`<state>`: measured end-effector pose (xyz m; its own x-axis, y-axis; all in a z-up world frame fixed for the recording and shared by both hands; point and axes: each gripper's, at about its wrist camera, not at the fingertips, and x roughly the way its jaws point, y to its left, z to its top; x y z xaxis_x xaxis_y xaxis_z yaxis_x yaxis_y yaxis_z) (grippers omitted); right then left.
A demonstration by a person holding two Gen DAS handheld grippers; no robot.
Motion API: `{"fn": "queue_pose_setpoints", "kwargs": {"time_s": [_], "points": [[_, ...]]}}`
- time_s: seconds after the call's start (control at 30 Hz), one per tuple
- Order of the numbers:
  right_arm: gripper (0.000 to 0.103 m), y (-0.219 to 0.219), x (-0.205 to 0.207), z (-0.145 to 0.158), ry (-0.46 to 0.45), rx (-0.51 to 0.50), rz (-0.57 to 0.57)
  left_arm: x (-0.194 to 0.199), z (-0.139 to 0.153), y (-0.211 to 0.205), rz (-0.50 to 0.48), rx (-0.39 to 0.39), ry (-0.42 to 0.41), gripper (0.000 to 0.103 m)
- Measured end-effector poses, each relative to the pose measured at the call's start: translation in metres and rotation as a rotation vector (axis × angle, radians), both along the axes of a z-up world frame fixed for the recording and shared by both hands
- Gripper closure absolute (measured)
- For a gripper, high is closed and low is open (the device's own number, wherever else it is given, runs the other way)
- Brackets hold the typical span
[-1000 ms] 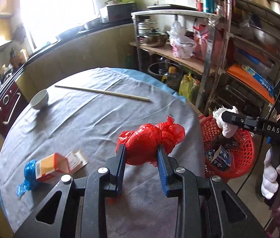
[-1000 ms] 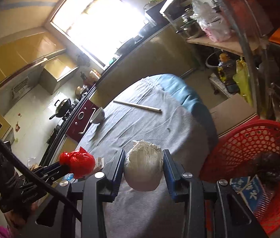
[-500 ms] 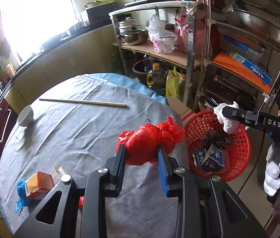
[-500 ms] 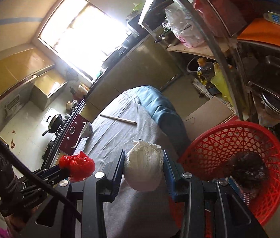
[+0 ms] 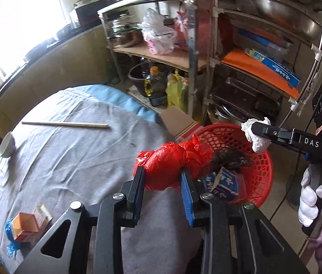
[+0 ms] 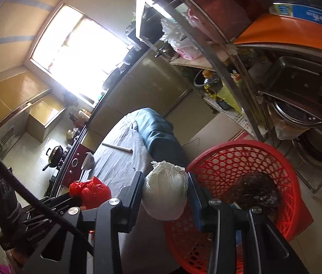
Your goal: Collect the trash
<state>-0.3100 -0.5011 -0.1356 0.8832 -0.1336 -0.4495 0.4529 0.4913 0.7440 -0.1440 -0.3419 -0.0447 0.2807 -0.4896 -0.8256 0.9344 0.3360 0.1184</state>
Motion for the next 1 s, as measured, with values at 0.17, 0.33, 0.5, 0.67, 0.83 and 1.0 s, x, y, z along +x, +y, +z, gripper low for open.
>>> {"fn": "queue_pose_setpoints", "kwargs": {"time_s": [0.17, 0.33, 0.5, 0.67, 0.83, 1.0], "points": [[0.063, -0.013, -0.024, -0.012, 0.014, 0.035, -0.050, -0.016, -0.012, -0.023, -0.050, 0.025, 0.025, 0.071], [0.052, -0.024, -0.038, -0.027, 0.040, 0.096, -0.096, -0.032, -0.029, -0.051, -0.119, 0.051, 0.062, 0.062], [0.046, -0.032, -0.042, -0.036, 0.024, 0.168, -0.123, -0.036, -0.041, -0.064, -0.119, 0.075, 0.022, 0.043], [0.045, -0.033, -0.035, -0.033, 0.022, 0.152, -0.115, -0.026, -0.038, -0.041, -0.102, 0.079, 0.020, 0.043], [0.045, -0.026, -0.014, -0.030, 0.023, 0.151, -0.078, -0.008, -0.028, 0.003, -0.044, 0.058, -0.005, 0.043], [0.046, -0.003, 0.019, -0.019, 0.034, 0.119, -0.002, 0.025, -0.019, 0.065, 0.079, 0.018, -0.017, 0.041]]}}
